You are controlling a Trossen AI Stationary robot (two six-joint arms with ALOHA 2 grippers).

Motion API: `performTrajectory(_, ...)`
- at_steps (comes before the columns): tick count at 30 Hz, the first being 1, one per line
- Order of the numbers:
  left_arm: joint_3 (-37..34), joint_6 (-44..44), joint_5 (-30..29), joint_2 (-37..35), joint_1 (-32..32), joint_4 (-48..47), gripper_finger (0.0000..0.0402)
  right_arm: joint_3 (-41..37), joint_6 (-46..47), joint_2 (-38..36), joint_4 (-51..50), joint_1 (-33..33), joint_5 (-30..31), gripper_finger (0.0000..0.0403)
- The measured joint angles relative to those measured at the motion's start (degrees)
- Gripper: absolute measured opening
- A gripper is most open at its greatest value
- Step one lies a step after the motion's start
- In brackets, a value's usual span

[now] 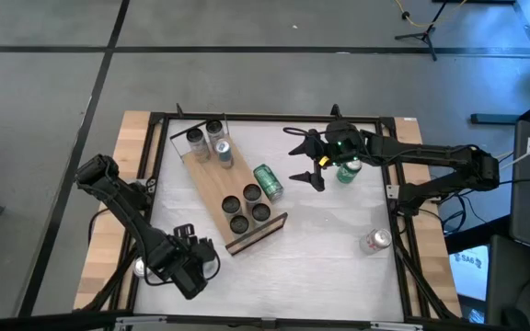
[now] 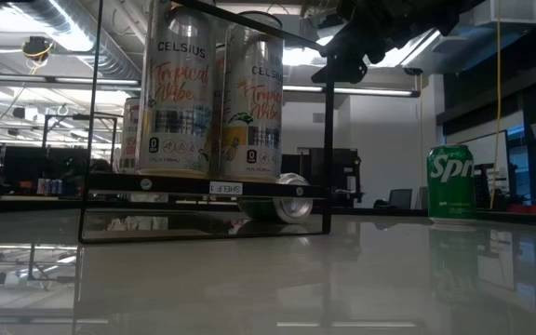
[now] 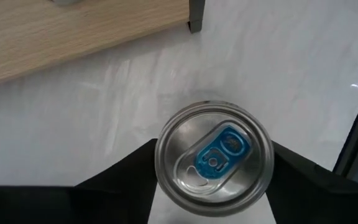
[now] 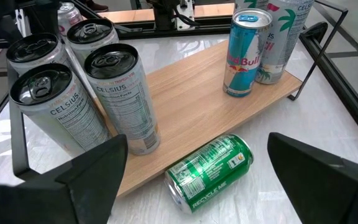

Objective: Place canned beverage on shelf
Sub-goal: Put the white blue soda can on the shelf aligned with the other white blue soda can

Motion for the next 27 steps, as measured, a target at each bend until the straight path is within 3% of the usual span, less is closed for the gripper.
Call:
performTrajectory(16, 4.5, -0.7, 0.5, 0.0, 1.6, -5.8, 0.0218, 0.0, 0.0, 0.0, 0.0, 0.0, 0.0, 0.0380)
performTrajectory(27, 10.6, 3.8, -0.1, 0.0, 4.1, -13.0, 0.0218, 0.0, 0.0, 0.0, 0.0, 0.0, 0.0, 0.0380)
